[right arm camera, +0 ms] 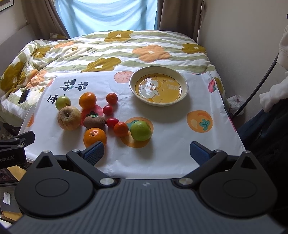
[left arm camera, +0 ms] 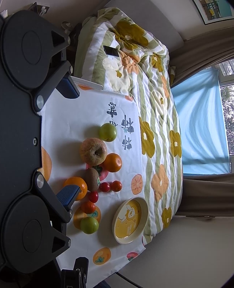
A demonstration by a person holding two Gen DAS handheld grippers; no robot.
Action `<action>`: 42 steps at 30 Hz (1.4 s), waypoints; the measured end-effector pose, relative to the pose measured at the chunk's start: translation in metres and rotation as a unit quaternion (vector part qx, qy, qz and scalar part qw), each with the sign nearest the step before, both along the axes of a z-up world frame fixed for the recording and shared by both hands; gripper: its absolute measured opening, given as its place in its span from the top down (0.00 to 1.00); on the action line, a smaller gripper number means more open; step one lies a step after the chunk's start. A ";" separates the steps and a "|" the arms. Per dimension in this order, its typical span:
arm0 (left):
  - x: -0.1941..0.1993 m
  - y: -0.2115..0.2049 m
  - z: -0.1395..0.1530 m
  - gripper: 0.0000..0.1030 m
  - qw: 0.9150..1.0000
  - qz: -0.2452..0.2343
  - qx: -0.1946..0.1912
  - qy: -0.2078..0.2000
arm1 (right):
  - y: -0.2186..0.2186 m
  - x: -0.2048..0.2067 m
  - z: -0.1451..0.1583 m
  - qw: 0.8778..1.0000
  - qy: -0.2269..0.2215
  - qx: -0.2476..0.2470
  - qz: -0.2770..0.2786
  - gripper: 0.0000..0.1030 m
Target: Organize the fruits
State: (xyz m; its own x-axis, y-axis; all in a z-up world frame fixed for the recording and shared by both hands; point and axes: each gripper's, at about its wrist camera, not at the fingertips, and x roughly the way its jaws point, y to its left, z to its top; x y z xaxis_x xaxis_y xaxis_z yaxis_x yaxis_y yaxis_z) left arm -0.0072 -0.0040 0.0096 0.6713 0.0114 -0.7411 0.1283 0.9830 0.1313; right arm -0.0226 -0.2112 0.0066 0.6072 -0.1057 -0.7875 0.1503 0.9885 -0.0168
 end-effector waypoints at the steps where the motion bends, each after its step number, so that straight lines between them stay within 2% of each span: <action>1: 0.000 0.000 0.000 0.00 1.000 0.000 0.000 -0.001 | 0.001 -0.001 0.002 1.000 -0.001 -0.001 0.000 0.00; 42: 0.002 -0.002 0.001 0.00 1.000 -0.005 -0.005 0.005 | 0.004 0.004 0.000 1.000 -0.005 -0.001 0.007 0.00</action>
State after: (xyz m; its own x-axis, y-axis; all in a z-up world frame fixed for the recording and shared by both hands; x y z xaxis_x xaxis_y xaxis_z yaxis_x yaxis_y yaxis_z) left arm -0.0050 -0.0057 0.0109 0.6641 -0.0019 -0.7476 0.1388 0.9829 0.1208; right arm -0.0185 -0.2068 0.0067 0.6166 -0.0987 -0.7811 0.1368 0.9905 -0.0172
